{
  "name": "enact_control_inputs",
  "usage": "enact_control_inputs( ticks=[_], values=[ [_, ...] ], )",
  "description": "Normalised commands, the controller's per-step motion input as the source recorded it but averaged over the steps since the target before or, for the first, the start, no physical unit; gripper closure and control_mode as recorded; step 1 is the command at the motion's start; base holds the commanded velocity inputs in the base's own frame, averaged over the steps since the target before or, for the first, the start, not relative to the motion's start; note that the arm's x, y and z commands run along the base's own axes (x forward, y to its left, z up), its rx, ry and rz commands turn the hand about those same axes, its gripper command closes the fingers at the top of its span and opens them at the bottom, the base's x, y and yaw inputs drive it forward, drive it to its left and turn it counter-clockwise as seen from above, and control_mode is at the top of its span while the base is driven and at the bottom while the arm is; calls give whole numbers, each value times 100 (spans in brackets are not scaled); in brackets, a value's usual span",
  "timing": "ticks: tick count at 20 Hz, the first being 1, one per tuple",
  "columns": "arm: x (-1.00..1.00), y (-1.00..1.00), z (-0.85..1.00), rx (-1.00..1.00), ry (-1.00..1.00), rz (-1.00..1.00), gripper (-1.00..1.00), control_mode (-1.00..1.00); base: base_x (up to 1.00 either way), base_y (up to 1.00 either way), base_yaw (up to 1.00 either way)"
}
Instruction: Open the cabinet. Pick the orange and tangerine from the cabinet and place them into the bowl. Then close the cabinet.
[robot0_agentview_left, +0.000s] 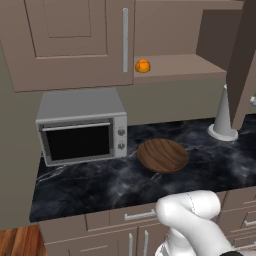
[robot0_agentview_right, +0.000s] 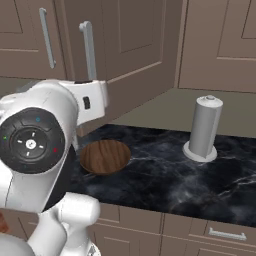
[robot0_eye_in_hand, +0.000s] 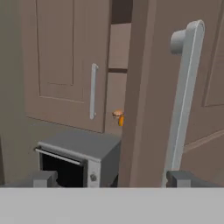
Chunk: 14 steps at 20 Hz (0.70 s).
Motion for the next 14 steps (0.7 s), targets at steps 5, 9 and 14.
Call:
enact_control_inputs(
  ticks=[5, 9, 14],
  values=[
    [0, 41, 0, 0, -1, -22, -100, -100, 0, 0, 0],
    [2, 39, 0, 0, 0, -22, -100, -100, 0, 0, 0],
    [12, 34, 0, 0, 0, -21, -100, -100, 0, 0, 0]
  ],
)
